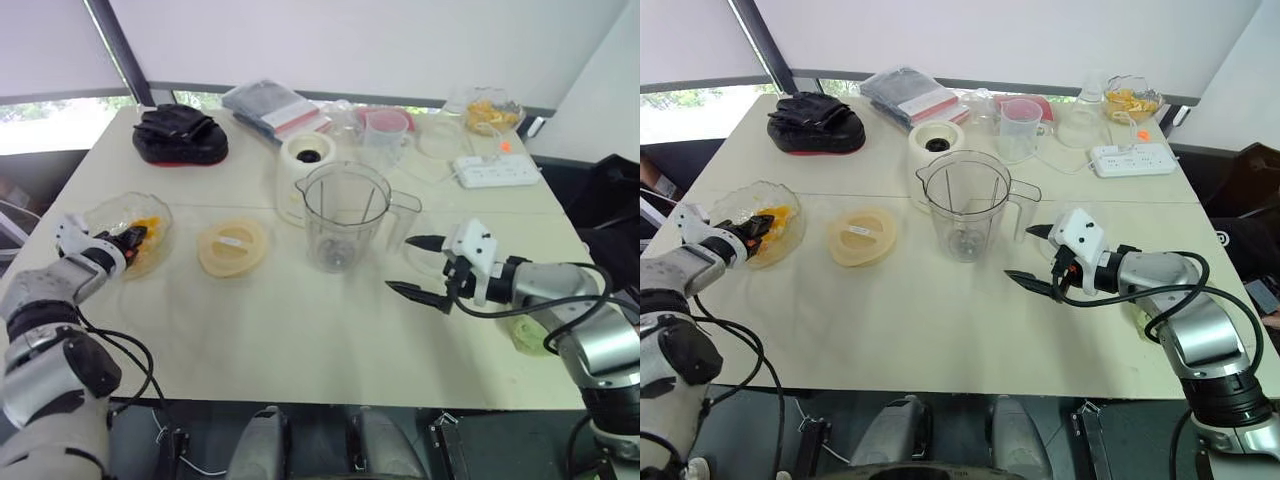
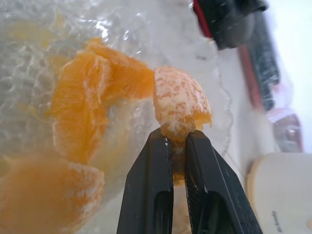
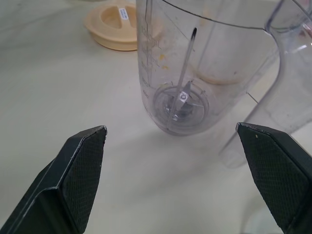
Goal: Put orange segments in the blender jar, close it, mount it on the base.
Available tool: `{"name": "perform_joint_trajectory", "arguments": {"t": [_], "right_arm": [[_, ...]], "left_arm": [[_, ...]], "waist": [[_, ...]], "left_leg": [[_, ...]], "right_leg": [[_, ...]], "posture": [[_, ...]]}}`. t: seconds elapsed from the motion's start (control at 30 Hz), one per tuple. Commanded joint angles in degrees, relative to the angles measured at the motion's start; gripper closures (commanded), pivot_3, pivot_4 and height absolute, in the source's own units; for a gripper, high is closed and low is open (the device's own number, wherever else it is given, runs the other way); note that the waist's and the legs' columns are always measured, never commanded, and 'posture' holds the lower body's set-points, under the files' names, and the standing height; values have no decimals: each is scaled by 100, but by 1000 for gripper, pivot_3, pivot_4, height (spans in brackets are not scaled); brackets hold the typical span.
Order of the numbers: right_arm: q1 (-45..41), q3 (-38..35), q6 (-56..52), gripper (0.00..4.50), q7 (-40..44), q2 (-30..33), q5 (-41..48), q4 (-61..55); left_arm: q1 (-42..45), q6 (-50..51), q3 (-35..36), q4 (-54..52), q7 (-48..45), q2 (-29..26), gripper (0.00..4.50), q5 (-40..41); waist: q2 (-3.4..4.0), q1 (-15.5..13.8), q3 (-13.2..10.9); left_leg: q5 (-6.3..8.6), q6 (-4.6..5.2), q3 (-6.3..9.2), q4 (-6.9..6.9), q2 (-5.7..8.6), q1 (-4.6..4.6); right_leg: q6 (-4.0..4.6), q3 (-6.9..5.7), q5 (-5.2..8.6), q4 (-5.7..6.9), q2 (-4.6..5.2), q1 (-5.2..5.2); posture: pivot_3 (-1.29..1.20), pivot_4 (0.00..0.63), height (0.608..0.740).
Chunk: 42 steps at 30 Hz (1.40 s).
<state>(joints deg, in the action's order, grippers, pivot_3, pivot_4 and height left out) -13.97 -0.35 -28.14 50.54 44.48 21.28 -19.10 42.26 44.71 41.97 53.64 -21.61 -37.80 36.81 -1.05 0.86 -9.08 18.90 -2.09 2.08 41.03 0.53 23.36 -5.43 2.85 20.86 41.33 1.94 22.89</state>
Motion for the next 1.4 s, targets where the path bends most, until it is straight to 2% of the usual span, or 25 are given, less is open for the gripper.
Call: {"name": "perform_joint_trajectory", "arguments": {"t": [0.03,0.27,0.47,0.67,0.83,1.07,1.4], "right_arm": [[-117,-50,118,0,31,-12,-13,-22],[-148,-31,108,0,33,-64,-44,-21],[-104,-54,101,0,-21,-116,-64,-53],[72,-148,66,0,-201,-172,-52,-189],[255,-205,20,0,-413,-238,-36,-351],[1002,-467,-70,0,-913,-423,-9,-930],[2205,-877,-237,0,-1698,-762,-51,-1914]], "left_arm": [[-203,148,143,-719,-223,93,4149,359],[-285,321,175,-1400,-229,221,4149,714],[-9,491,42,-1804,-179,201,4149,897],[739,837,-235,-2247,-133,259,4149,1085],[1601,907,-794,-1985,-406,256,4149,922],[3243,670,-2482,-881,-1932,505,4149,21],[4466,-90,-3758,665,-3964,1273,4149,-1209]], "waist": [[0,0,0],[0,5,0],[0,1,0],[-2,-15,0],[-1,-3,0],[-4,-28,-2],[-2,16,-3]], "left_leg": [[0,0,0,0,0,0],[0,1,0,0,0,0],[0,0,0,0,0,0],[0,0,1,1,0,0],[0,0,1,0,0,0],[-1,-1,0,1,5,3],[0,0,-1,-5,2,3]], "right_leg": [[0,0,0,-1,1,-2],[0,0,0,0,0,-1],[0,0,0,-1,0,-1],[0,-1,0,-2,0,-4],[0,-2,0,-3,-3,-4],[0,-2,0,-9,-8,-8],[0,3,0,-9,-22,-1]], "posture": [[0,150,740],[0,150,740],[0,150,740],[0,150,740],[0,150,740],[0,150,740],[0,150,740]]}}
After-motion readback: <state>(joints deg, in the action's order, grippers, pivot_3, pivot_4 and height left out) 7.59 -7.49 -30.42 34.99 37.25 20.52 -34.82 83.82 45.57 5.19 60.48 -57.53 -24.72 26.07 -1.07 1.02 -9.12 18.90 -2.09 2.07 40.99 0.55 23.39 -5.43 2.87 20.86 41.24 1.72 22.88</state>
